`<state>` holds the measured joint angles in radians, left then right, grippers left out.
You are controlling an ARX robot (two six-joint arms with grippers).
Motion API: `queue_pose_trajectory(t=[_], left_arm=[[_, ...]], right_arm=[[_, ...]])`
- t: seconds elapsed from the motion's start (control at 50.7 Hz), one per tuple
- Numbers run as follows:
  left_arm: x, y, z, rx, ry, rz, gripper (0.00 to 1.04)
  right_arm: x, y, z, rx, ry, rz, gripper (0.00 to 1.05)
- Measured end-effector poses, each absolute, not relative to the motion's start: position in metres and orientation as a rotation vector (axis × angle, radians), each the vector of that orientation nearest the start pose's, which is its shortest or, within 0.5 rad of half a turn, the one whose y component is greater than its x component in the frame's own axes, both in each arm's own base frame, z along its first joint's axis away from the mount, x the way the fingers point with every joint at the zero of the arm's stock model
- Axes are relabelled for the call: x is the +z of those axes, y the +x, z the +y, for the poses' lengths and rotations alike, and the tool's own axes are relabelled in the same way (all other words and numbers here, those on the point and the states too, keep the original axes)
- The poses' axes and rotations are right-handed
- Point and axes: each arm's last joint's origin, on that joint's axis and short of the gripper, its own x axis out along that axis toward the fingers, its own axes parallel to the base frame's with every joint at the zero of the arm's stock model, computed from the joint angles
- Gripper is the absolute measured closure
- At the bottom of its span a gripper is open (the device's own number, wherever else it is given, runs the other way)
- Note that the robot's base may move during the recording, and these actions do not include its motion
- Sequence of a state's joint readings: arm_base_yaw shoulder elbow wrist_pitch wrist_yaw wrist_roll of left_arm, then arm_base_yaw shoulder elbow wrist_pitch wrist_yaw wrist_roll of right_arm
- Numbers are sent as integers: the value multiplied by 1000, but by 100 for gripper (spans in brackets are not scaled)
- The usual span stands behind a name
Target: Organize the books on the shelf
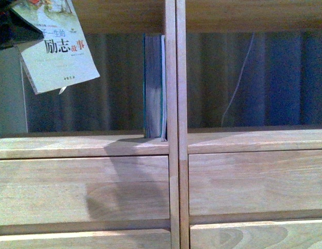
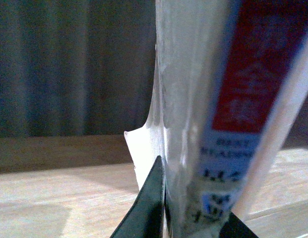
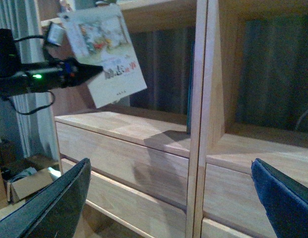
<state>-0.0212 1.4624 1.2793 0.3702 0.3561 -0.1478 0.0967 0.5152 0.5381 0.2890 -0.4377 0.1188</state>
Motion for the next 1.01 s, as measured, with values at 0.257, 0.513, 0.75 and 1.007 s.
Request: queue_pose_trajectory(t=[0.257,0.513,0.75,1.007], left_arm=[[386,388,-27,-300,102,-134,98],[374,437,-40,-250,124,-101,98],[355,470,-73,-224,165,-58,98],[357,477,-135,-223,208,-42,98]], right_arm=[[328,101,24,523,31,-322,7],[326,101,24,524,31,-315,7],[325,101,24,524,29,-315,7],[325,101,24,524,28,-315,7]])
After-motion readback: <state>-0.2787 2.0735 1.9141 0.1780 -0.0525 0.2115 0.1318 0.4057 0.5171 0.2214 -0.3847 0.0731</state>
